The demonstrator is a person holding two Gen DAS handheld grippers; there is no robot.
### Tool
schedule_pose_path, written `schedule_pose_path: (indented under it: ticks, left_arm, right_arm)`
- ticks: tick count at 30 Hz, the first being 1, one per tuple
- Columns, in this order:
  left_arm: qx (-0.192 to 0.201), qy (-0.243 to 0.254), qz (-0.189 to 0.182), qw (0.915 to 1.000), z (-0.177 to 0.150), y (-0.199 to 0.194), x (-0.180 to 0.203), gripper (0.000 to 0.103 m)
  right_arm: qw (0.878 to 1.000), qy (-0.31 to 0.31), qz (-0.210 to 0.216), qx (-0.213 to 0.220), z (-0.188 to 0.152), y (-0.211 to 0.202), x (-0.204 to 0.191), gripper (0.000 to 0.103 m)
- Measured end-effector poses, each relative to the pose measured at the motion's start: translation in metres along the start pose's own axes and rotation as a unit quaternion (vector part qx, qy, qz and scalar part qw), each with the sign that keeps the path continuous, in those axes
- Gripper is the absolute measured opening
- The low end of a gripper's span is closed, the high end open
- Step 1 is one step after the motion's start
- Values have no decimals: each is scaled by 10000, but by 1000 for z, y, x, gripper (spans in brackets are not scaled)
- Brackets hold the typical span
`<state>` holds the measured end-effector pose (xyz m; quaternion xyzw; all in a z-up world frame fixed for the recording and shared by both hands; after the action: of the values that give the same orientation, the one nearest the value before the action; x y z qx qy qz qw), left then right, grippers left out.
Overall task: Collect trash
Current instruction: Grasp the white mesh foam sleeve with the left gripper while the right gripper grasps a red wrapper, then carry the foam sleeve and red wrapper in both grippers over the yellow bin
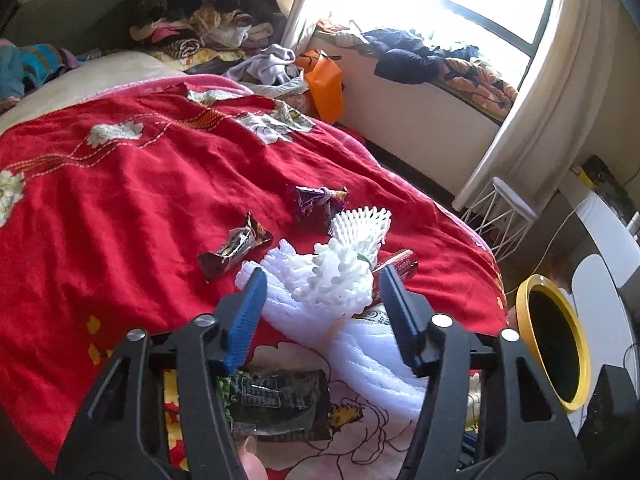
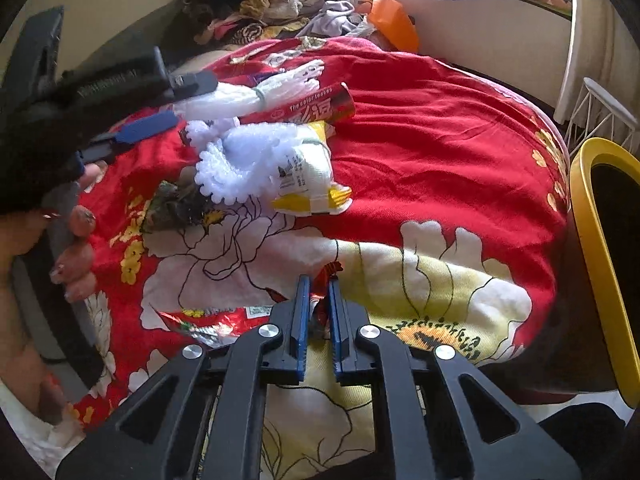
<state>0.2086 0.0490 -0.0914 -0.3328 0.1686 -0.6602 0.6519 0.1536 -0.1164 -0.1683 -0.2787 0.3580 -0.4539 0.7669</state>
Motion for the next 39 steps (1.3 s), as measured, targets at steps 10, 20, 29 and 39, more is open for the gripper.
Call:
schedule_pose_path:
  ticks: [10,20,29,39]
  left_arm:
    - [60,-24,17,10000,-2,-3,-1,18]
    - [386,188,-83,9990,5,-28,14,15]
    - [569,222,-109,9981,15,-49,22,13]
    - [650,352,-309,9968,21,-66,39,11]
  right_arm:
    - [9990,-58,25,451,7,-21,6,5]
    - [9957,-98,43,921,19,-48,13,5]
    - [9914,-257,-77,1278,24,-70,15,4]
    - [9856,-312,-227,1649,31,-98,22,4]
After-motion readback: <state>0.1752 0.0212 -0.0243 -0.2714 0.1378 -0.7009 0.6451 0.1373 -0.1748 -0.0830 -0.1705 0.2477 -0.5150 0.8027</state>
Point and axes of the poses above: each gripper's, at about its wrist camera, not at the fingertips, and y roughly the way its jaws point, x to its right, z to its top, the point moved 2 cm from there along y, roughly the way its jaws point, and after that the axes turned 6 degrees about z, right-handed, at the moved point
